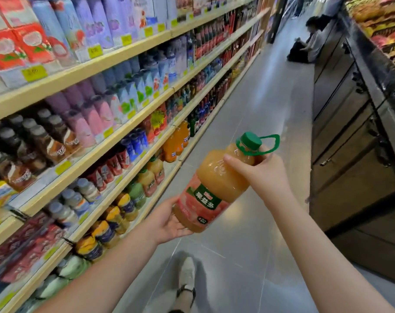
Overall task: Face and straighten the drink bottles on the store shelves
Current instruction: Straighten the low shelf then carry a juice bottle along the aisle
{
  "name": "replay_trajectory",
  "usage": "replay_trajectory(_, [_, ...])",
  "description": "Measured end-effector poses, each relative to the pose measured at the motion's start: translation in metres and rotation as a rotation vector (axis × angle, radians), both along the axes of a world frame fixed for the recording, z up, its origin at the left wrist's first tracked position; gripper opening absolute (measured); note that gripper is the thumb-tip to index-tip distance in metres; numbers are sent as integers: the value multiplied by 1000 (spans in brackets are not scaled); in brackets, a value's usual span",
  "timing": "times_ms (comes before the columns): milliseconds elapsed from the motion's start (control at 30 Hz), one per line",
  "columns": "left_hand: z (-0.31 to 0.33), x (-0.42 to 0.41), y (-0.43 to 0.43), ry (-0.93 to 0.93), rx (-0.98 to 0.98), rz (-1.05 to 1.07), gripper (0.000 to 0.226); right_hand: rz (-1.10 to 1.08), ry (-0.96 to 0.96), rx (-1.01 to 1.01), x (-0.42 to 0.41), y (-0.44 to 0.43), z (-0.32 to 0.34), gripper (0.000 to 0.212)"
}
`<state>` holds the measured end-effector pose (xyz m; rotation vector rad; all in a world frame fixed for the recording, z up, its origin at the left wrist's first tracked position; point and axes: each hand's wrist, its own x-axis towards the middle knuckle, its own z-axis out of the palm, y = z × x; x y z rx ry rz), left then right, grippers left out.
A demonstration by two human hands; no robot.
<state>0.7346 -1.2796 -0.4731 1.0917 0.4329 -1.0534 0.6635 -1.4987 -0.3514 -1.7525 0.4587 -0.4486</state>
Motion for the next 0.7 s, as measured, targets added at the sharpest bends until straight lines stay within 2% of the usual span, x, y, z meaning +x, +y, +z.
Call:
replay_trajectory(133, [-15, 78, -35, 7, -13, 8, 42, 9, 13, -15, 76, -37, -12, 75])
replay_trajectory(400, [-21, 220, -97, 40, -93, 8, 42, 91, 23, -33, 223, -98, -5, 49])
replay_trajectory(700, [-32, 327, -156, 105, -96, 144, 42, 295, 32, -21, 366, -170, -18, 54])
